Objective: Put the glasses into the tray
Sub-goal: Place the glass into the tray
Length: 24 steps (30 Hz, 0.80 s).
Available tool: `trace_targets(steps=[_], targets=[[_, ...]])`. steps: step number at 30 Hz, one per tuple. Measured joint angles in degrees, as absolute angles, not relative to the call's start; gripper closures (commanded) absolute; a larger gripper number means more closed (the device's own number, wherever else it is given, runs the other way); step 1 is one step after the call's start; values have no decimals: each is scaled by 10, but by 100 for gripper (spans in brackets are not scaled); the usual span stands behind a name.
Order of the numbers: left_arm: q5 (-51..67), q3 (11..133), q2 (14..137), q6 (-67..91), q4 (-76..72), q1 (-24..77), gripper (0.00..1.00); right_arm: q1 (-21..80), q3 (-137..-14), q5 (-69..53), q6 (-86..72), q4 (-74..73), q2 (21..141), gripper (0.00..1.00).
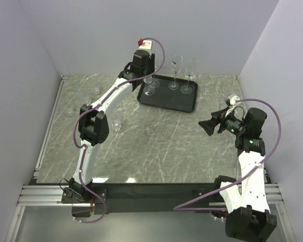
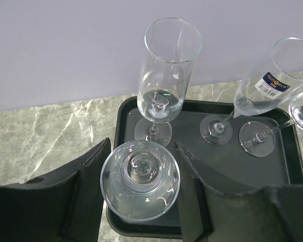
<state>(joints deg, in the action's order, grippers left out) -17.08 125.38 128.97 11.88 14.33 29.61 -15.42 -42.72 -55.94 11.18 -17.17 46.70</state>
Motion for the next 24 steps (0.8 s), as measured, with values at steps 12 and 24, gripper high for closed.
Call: trace_targets(steps=[12,24], targets=[[-171,1254,1290,119,143,296,50,-159,-427,-561,109,-172,467,7],[-171,1254,1290,117,143,296,57,-162,-427,-562,107,-172,467,7]])
